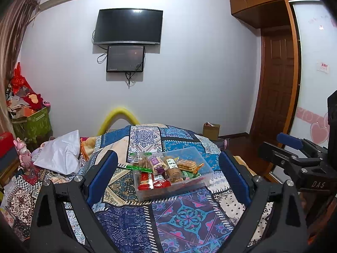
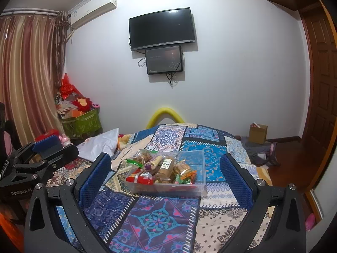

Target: Organize snacks

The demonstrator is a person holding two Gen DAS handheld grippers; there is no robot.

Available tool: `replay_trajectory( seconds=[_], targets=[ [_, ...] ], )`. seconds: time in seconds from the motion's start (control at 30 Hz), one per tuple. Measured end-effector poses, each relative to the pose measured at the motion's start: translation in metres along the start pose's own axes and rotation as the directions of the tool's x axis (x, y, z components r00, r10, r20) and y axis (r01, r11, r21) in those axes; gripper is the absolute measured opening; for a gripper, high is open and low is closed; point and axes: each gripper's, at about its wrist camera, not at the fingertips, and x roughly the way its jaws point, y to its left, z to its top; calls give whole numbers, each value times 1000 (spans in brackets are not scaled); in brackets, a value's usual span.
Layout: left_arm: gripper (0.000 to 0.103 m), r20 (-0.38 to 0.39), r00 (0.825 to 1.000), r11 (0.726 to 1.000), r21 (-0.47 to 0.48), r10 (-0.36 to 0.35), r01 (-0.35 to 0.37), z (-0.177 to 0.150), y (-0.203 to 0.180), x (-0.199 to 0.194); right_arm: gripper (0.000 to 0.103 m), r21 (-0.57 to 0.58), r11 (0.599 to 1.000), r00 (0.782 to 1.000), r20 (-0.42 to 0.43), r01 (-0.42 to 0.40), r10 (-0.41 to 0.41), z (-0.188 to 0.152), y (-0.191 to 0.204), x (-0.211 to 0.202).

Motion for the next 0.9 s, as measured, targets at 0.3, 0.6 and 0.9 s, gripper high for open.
replay_trajectory(
  seconds=[0.3,0.6,0.9],
  targets=[
    [98,-3,1000,1000,-1,-5,5,-1,2,-1,103,2,1000,1000,-4,0,0,0,0,1],
    [98,-13,1000,1000,-4,-13,13,-1,5,0,103,-3,1000,1000,-12,4,-4,-2,-1,2],
    [98,-23,999,1000,-8,-26,26,-1,7,1,103,-2,1000,1000,-16,7,-7,-3,0,2]
  ],
)
